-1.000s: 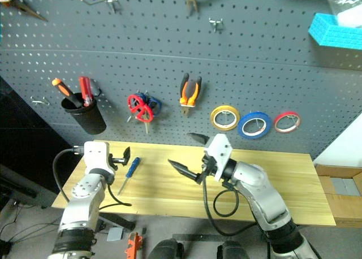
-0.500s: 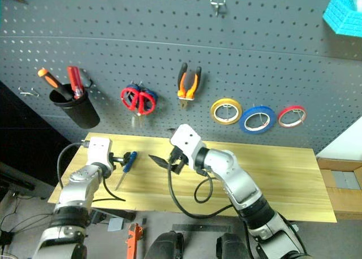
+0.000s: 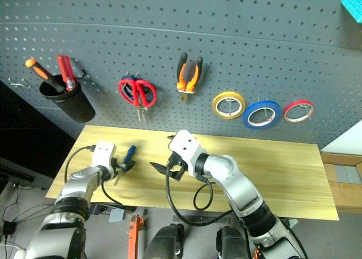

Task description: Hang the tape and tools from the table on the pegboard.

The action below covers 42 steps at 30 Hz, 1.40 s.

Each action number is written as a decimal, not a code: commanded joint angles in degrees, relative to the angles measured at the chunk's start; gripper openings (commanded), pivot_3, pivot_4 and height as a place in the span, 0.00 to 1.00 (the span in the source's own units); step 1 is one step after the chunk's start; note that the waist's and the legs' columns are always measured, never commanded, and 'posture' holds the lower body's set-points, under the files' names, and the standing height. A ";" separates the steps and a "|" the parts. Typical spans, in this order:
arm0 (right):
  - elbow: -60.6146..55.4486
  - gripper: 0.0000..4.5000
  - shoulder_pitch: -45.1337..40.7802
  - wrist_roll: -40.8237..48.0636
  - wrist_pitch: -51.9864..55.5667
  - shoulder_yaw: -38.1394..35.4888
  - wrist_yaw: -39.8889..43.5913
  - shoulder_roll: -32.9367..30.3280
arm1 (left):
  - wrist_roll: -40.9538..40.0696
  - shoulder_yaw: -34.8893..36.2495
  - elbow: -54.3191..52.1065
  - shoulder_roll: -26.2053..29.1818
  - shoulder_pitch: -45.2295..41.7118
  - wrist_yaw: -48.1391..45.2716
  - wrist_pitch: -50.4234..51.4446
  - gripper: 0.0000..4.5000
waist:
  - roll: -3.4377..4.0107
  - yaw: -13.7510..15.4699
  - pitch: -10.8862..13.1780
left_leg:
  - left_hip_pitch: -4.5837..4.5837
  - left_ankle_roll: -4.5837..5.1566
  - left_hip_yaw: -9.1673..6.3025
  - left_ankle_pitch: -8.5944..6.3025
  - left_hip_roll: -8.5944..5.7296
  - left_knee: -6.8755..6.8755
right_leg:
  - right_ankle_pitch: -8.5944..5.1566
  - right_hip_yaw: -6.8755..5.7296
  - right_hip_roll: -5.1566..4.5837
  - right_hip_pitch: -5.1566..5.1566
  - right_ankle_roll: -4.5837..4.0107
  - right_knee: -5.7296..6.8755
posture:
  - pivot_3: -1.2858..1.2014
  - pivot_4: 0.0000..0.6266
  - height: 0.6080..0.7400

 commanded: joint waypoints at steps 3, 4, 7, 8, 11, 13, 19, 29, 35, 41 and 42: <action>-4.09 1.00 1.29 0.36 0.86 0.71 -0.06 -0.17 | 0.63 -0.12 2.35 1.11 -2.13 0.05 -2.39 0.72 | -0.01 -0.01 0.40 | -0.01 0.00 -0.01 0.00 0.01 -0.02 | 0.00 -0.03 0.00 -0.01 0.00 -0.01 | 0.57 0.47 1.00; -4.04 1.00 1.35 0.35 0.79 0.70 -0.07 -0.16 | 0.49 -0.14 2.17 1.02 -2.25 -0.22 -2.38 0.65 | -0.01 -0.01 0.43 | -0.01 0.00 -0.01 0.00 0.01 -0.03 | 0.00 -0.03 0.00 -0.02 0.00 -0.01 | 0.57 0.46 1.00; -3.44 1.00 0.97 0.26 0.32 0.48 -0.26 0.03 | 0.11 -0.13 1.19 0.63 -2.18 -0.71 -2.16 0.42 | -0.01 -0.05 0.43 | -0.02 -0.01 0.00 0.00 0.01 -0.03 | 0.00 -0.04 0.00 -0.03 0.01 -0.02 | 0.57 0.44 1.00; -3.33 1.00 0.78 0.27 0.22 0.28 -0.31 0.05 | -0.03 -0.07 0.73 0.46 -2.03 -0.67 -2.01 0.35 | -0.01 -0.05 0.43 | -0.02 -0.01 0.00 0.00 0.01 -0.03 | 0.00 -0.05 0.00 -0.02 0.01 -0.02 | 0.57 0.44 1.00; -2.97 1.00 0.44 0.29 -0.19 -0.16 -0.26 -0.06 | -0.21 -0.01 0.00 0.06 -1.72 -0.38 -1.87 0.12 | -0.02 -0.03 0.42 | -0.02 -0.02 0.00 0.01 0.00 -0.02 | -0.01 -0.06 0.00 -0.02 0.01 -0.02 | 0.57 0.42 1.00; -2.40 1.00 0.31 0.18 -0.84 -0.40 -0.14 -0.26 | -0.17 0.02 0.05 -0.17 -1.71 0.16 -2.26 0.11 | -0.03 -0.02 0.42 | -0.02 -0.02 0.00 0.01 0.00 -0.01 | -0.01 -0.06 0.00 -0.02 0.01 -0.02 | 0.57 0.41 1.00; -3.84 1.00 2.11 -0.08 -2.28 -2.66 0.21 -3.54 | -2.30 3.49 -8.44 -2.95 0.97 6.60 -7.34 0.11 | -0.11 0.00 0.36 | -0.04 -0.05 -0.01 0.02 0.00 0.00 | 0.00 -0.08 0.00 -0.02 0.01 -0.02 | 0.57 0.33 1.00; -11.54 1.00 11.46 8.77 -3.30 -11.66 4.12 -9.29 | -3.00 7.03 -44.13 -13.38 17.48 19.91 -6.97 0.11 | -0.48 0.06 -0.96 | -0.06 -0.37 0.08 0.11 0.01 0.00 | 0.00 -0.07 -0.02 -0.02 0.02 -0.04 | 0.57 0.20 1.00; -12.33 1.00 11.95 16.04 -6.16 -18.22 2.74 -5.07 | 0.45 5.63 -60.78 -18.83 24.74 25.96 -9.51 0.11 | -0.56 0.11 -3.52 | 0.05 -0.33 0.13 0.09 0.01 0.02 | 0.01 -0.03 0.00 0.04 0.03 0.01 | 0.58 0.13 1.00; -12.56 1.00 9.04 20.42 -7.44 -20.76 0.52 -0.96 | 4.44 7.31 -69.34 -21.03 23.79 32.58 -7.74 0.11 | -0.51 0.40 -5.96 | 0.16 -0.17 0.13 0.04 -0.01 0.08 | 0.08 0.07 0.08 0.15 0.08 0.09 | 0.58 0.09 1.00; -12.64 1.00 8.49 21.34 -7.13 -21.03 -0.15 -0.11 | 4.74 8.36 -69.53 -20.98 22.51 33.98 -7.01 0.11 | -0.54 0.47 -6.33 | 0.17 -0.16 0.14 0.04 -0.01 0.08 | 0.09 0.09 0.10 0.15 0.08 0.09 | 0.58 0.08 1.00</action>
